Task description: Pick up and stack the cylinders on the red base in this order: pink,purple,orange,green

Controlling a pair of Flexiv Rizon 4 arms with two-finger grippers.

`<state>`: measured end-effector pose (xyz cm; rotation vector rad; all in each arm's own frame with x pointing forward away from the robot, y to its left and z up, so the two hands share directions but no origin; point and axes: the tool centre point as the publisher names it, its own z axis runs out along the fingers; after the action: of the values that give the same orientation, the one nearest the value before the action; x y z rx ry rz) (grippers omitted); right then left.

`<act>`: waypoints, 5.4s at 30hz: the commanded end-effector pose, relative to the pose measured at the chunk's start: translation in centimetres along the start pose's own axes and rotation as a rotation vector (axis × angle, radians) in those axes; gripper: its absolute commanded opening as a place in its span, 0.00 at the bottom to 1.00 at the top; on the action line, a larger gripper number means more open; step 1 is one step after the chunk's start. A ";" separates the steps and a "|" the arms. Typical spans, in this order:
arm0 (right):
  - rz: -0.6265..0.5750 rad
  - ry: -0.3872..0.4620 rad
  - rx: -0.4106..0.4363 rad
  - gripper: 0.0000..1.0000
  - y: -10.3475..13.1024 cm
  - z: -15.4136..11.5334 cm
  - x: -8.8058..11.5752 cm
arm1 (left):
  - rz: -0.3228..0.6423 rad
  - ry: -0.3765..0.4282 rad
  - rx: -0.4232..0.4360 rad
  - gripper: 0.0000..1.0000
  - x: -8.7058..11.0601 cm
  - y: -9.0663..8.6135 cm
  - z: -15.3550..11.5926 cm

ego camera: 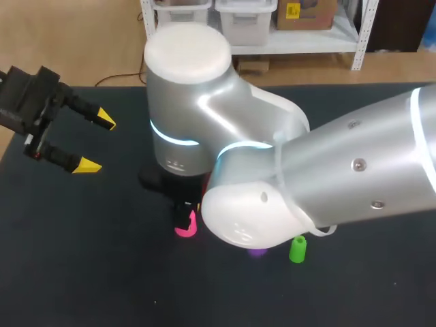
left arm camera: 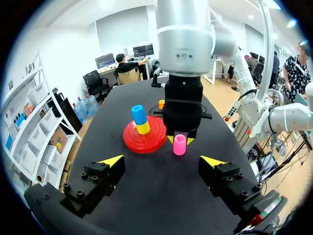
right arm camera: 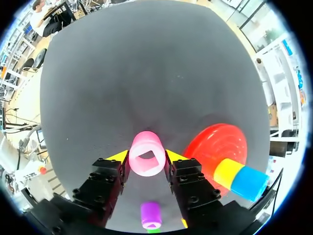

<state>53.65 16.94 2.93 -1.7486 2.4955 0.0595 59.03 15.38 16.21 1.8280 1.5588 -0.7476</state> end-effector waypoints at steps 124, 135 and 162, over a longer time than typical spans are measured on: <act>0.339 -0.008 0.028 0.00 -12.8 -10.1 5.2 | 0.004 -0.003 -0.004 1.00 0.1 -0.1 0.0; 0.348 -0.032 0.043 0.00 -13.1 -9.5 5.2 | 0.004 -0.003 -0.004 1.00 0.1 -0.1 0.0; 0.309 0.009 0.001 0.00 -13.8 -8.9 4.1 | 0.004 -0.003 -0.004 1.00 0.1 -0.1 0.0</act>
<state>64.21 7.10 12.31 -1.3404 2.7309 0.0702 59.03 15.38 16.21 1.8279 1.5588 -0.7476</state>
